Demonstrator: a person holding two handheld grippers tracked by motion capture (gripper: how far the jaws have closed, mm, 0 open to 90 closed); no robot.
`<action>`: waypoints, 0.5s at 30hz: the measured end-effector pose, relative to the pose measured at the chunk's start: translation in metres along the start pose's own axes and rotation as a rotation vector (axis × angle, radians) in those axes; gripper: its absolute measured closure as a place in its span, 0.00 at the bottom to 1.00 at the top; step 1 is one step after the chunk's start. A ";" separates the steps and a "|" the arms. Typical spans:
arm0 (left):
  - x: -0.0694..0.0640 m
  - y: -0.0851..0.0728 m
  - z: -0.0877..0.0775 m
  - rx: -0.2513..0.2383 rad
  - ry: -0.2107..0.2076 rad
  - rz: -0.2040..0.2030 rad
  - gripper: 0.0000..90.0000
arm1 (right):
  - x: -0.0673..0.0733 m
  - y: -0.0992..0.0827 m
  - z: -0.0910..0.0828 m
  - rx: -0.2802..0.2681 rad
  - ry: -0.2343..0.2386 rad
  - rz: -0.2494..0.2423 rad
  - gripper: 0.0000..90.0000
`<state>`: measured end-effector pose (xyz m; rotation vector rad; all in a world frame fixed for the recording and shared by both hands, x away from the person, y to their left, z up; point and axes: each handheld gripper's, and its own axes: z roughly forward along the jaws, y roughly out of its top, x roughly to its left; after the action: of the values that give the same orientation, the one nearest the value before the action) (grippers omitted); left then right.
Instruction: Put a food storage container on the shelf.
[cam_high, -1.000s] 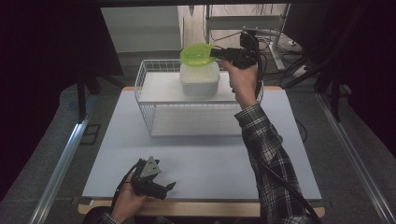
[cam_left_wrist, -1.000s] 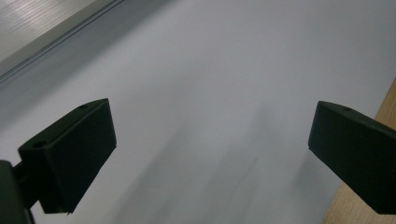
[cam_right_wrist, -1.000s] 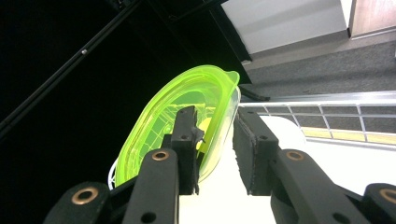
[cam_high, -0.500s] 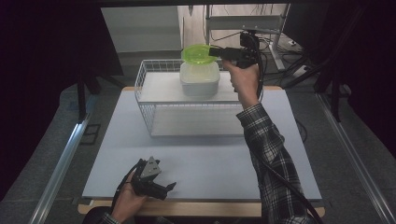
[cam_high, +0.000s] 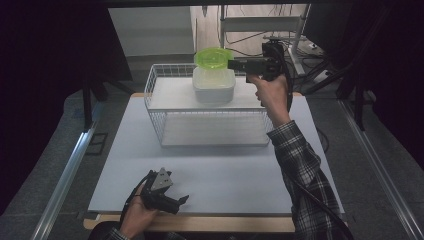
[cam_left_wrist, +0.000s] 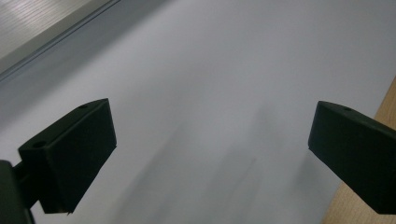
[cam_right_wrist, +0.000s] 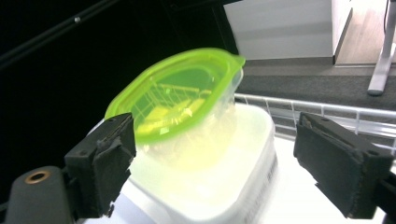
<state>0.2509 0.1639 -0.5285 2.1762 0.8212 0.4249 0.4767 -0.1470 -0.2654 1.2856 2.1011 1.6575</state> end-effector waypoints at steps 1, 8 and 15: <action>0.000 0.000 0.000 0.000 -0.003 -0.006 0.01 | 0.000 -0.002 -0.001 -0.001 -0.001 -0.006 0.14; 0.001 0.001 0.000 -0.004 -0.018 -0.026 0.01 | 0.004 -0.020 -0.012 0.010 0.018 -0.075 0.10; 0.001 0.000 0.000 -0.003 -0.015 -0.022 0.01 | 0.010 -0.041 -0.019 0.026 0.031 -0.144 0.08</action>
<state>0.2515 0.1641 -0.5280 2.1630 0.8344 0.3984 0.4382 -0.1537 -0.2899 1.0937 2.1834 1.6047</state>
